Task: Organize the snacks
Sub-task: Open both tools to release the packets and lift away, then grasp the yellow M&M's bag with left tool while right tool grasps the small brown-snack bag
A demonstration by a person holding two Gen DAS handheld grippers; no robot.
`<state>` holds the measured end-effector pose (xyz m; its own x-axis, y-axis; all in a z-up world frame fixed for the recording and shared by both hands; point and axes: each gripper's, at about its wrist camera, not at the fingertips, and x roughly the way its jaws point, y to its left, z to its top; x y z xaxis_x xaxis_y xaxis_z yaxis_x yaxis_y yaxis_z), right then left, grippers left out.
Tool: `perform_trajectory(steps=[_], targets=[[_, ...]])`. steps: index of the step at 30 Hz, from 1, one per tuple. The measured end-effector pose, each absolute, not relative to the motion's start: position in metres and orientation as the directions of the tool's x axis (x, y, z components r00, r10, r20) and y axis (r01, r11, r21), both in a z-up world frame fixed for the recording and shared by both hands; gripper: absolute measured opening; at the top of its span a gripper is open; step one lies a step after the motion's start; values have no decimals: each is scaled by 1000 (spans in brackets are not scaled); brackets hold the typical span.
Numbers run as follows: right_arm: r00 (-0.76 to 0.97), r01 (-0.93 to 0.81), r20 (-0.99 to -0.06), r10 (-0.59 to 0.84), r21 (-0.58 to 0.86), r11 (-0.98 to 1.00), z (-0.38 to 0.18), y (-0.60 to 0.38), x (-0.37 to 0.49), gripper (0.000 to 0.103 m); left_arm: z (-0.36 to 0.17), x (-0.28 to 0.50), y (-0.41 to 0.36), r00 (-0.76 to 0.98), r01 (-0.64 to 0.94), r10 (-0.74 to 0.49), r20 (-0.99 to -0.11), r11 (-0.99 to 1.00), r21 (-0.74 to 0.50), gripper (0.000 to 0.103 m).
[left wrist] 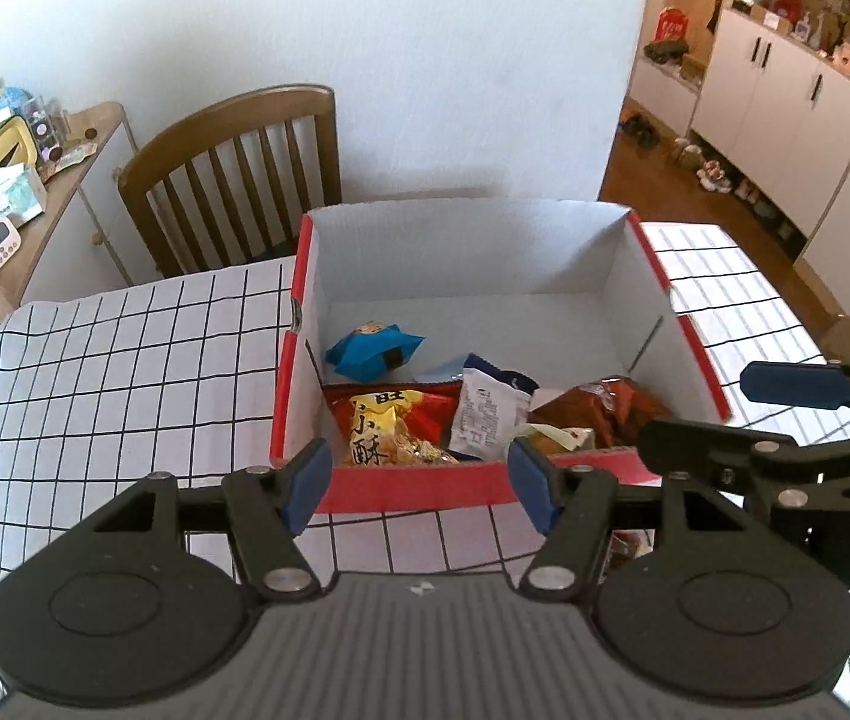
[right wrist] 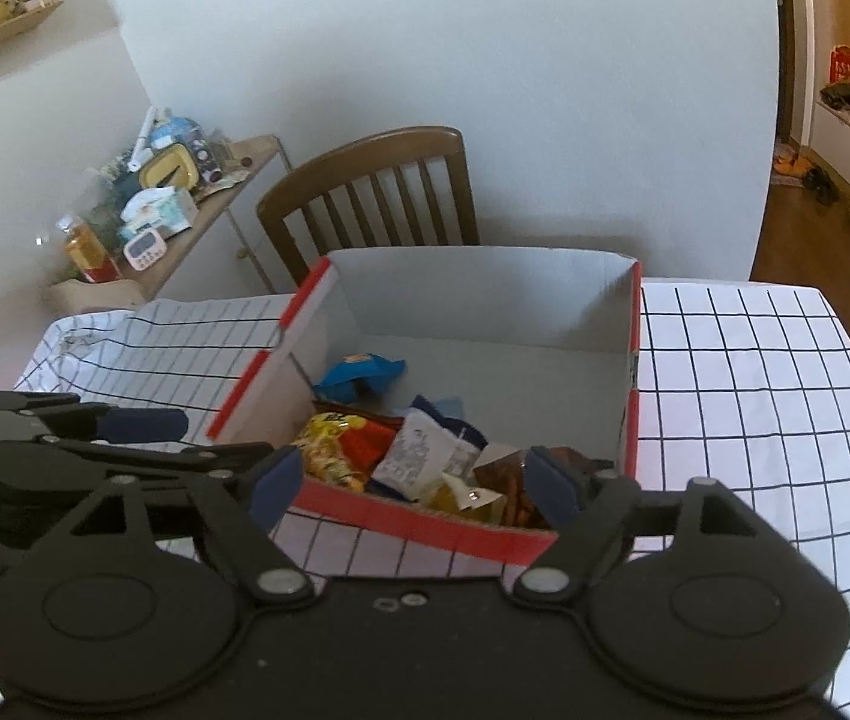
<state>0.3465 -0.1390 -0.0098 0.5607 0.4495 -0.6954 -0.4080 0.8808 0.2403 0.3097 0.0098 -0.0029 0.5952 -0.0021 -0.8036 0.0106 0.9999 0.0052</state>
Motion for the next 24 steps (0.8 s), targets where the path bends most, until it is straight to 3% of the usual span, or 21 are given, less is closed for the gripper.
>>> perform_trajectory(steps=[7,15,24], targets=[[569,-437,-672,474,241,867,2,-142,316,86,8,272,9,625,32,-16,-781,999,5,72],[566,-455,-655,500,259,852,2,-150,279,101,3,232,17,625,31,-63,-778,998,-57,81],[548,-490,-676,493,219,844,-16,-152,235,103,-19,195,24,603,14,-109,-790,992,-127,88]])
